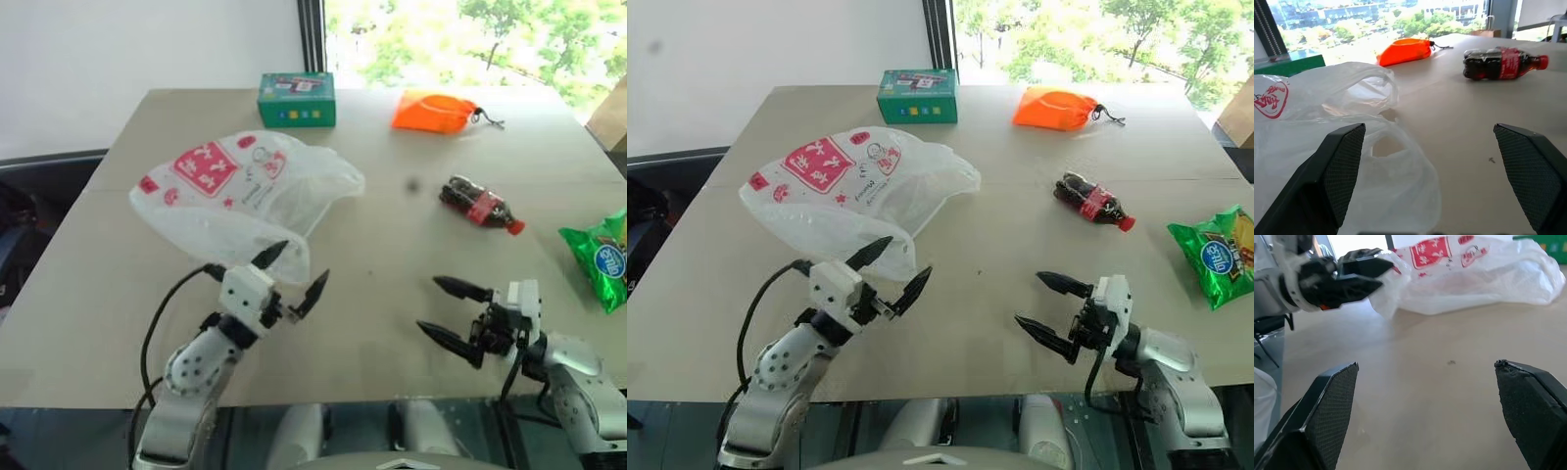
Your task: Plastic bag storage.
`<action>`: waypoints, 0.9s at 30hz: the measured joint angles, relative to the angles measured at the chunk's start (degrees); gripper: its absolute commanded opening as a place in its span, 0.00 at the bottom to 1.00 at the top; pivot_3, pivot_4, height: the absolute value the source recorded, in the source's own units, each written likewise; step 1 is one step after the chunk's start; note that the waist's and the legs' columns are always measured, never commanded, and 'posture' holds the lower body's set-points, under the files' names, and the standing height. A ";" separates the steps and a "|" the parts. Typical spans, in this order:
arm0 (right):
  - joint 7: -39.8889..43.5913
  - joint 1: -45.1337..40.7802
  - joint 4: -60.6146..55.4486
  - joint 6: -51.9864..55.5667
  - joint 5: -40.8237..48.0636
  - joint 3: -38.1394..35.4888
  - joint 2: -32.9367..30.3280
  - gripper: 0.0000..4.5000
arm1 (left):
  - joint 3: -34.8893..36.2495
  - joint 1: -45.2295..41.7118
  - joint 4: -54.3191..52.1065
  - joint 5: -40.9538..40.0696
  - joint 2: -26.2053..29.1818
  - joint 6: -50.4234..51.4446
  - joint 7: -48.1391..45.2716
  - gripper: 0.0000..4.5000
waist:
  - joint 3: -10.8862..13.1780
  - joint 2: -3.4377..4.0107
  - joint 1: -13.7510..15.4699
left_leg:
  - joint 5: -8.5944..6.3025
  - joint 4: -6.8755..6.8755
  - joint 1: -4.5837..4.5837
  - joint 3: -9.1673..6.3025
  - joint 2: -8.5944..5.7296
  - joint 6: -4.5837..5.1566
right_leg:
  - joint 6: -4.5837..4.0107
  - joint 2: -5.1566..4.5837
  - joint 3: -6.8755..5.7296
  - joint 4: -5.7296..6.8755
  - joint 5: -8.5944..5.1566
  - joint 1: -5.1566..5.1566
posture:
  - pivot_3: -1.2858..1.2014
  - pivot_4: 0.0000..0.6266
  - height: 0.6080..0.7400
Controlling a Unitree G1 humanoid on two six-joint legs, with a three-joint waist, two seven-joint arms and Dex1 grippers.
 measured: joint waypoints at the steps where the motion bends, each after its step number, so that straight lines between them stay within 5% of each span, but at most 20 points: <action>1: -0.38 -0.25 -0.52 0.25 0.08 0.14 0.03 1.00 | -0.45 -0.18 0.00 0.50 -0.12 0.74 0.38 0.99 | 0.02 -0.02 -0.01 | 0.00 0.00 0.00 0.00 0.00 0.00 | 0.00 0.01 0.00 0.00 0.00 0.00 | 0.52 0.24 1.00; 16: -2.79 -2.93 -1.25 0.93 0.34 0.40 0.03 1.00 | -3.52 -0.49 0.10 4.86 -1.83 17.55 5.67 0.99 | 0.09 -0.13 0.02 | 0.00 0.04 0.00 -0.06 0.01 -0.01 | 0.01 0.04 -0.01 0.05 0.01 -0.01 | 0.52 0.24 1.00; 27: -2.02 -5.19 1.48 0.48 0.13 0.50 0.37 1.00 | 2.38 1.54 0.07 1.54 -5.04 19.33 7.97 0.99 | 0.09 -0.14 -0.02 | 0.00 0.07 0.00 -0.04 0.01 -0.01 | 0.01 0.02 0.02 0.10 0.01 -0.01 | 0.52 0.24 1.00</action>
